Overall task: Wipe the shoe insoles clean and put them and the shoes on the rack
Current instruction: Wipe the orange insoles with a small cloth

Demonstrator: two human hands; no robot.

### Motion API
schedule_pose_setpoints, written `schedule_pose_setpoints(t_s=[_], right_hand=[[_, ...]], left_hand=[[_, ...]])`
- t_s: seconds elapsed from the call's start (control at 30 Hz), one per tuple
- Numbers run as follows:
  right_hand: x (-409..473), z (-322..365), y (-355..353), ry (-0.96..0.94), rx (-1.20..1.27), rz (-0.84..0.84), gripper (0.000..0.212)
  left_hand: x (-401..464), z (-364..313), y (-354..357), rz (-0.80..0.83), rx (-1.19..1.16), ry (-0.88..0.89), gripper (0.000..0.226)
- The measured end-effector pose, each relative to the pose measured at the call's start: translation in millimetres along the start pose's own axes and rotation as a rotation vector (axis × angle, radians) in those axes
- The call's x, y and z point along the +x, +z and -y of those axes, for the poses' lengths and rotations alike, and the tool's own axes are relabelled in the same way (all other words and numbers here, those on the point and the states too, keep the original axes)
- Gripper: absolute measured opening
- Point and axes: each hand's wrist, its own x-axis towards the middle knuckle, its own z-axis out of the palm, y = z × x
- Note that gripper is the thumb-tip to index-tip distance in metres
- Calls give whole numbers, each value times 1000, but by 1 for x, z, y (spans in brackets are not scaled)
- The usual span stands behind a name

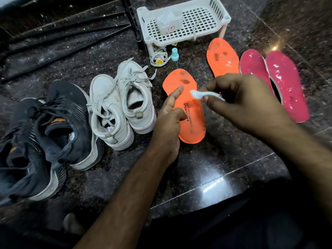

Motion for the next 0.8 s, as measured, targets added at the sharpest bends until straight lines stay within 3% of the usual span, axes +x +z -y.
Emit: schedule_pose_setpoints(t_s=[0.07,0.23,0.43,0.5,0.6,0.63,0.8], right_hand=[[7,-6,7,-1,-168,-44,17],[14,-8,25,-36,-377,172,25],[-12,13,18,-129,-276,596,22],[-11,9,10,-54,-173,468,20],[4,-1,10,22,-121,60,19],[10,-4,15,36,-153,4,20],[20,-8,41,-69,-345,175,21]], left_hand=[[-1,1,1,22,-15,-6,67],[-4,-4,1,7,-178,-91,49],[-7,-7,2,-25,-177,-151,32],[-5,-6,4,-62,-160,-122,33],[-2,-1,4,-68,-135,-94,44],[-3,1,4,-60,-112,-96,46],[-2,1,-1,-42,-190,-119,66]])
